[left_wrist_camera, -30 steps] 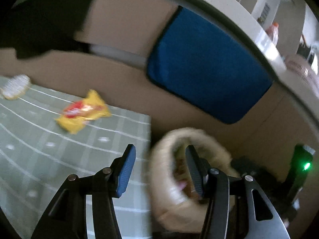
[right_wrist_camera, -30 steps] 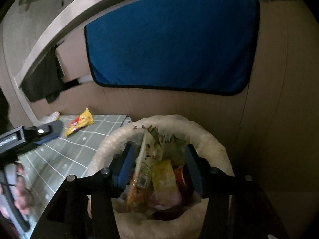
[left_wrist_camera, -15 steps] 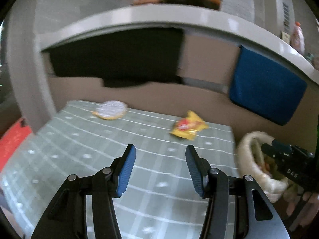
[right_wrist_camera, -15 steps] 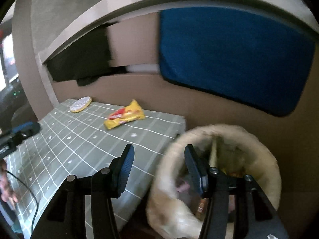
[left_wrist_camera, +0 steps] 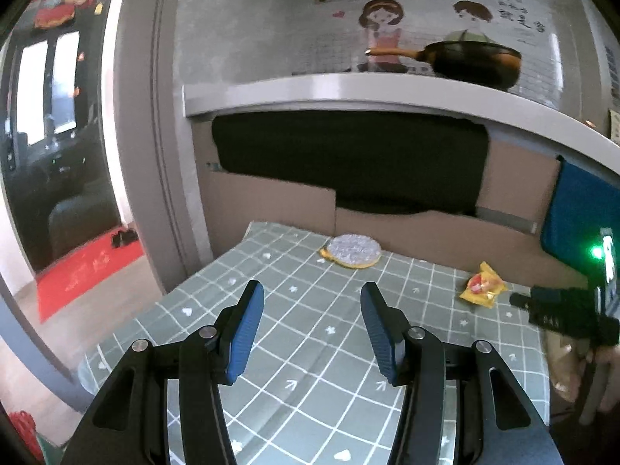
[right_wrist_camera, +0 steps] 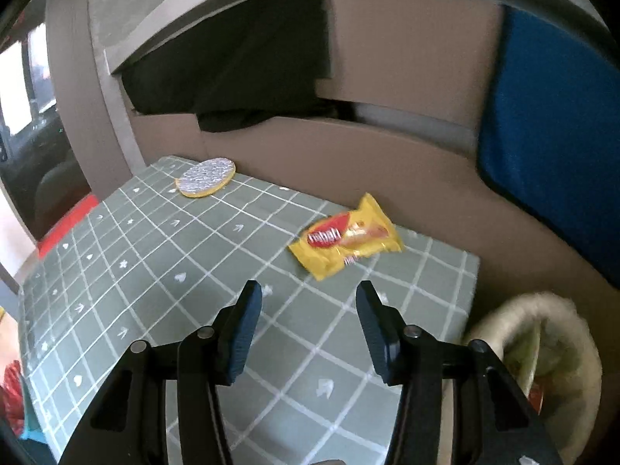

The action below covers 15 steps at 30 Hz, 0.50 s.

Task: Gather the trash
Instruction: 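Move both open tools back to the table toward the remaining snack bag and sponge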

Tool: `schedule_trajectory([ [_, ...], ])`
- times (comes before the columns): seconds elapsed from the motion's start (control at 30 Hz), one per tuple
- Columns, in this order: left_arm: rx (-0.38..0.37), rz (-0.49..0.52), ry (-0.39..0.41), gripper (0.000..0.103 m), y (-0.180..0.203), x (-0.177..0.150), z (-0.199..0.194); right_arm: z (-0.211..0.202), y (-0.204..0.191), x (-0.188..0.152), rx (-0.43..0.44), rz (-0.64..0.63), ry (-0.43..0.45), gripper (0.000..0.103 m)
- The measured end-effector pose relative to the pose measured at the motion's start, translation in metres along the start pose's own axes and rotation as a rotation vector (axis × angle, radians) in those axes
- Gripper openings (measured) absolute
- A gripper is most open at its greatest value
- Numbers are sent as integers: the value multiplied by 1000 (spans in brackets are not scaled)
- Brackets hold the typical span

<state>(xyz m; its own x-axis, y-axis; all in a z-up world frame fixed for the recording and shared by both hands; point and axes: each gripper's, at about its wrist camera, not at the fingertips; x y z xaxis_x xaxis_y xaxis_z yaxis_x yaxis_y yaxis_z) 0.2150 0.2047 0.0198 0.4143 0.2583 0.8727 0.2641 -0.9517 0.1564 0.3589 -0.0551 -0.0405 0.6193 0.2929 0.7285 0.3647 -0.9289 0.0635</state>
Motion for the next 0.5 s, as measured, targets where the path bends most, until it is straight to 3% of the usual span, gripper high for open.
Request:
schedule_trajectory([
  [0.1,-38,-55,-50,53,-12,-6,24,16,8,13,-33,3,9,48],
  [0.27,-79,-122,-136,53,-16,-19,67,50,45,23,-21,127,-8,49],
  [0.5,-146,-159,-239,53,-17,-28,116,125,53,41,-70,116,-134,49],
])
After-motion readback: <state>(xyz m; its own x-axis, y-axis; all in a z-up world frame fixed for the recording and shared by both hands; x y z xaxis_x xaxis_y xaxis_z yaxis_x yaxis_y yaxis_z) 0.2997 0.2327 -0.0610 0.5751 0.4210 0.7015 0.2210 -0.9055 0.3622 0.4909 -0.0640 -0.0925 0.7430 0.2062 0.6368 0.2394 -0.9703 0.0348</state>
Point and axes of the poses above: each gripper's, at about its wrist camera, not at the fingertips, and z roughly the way its jaws point, y to its right, x to its top, and after that the axes turned 8 degrees about -z, right-handed
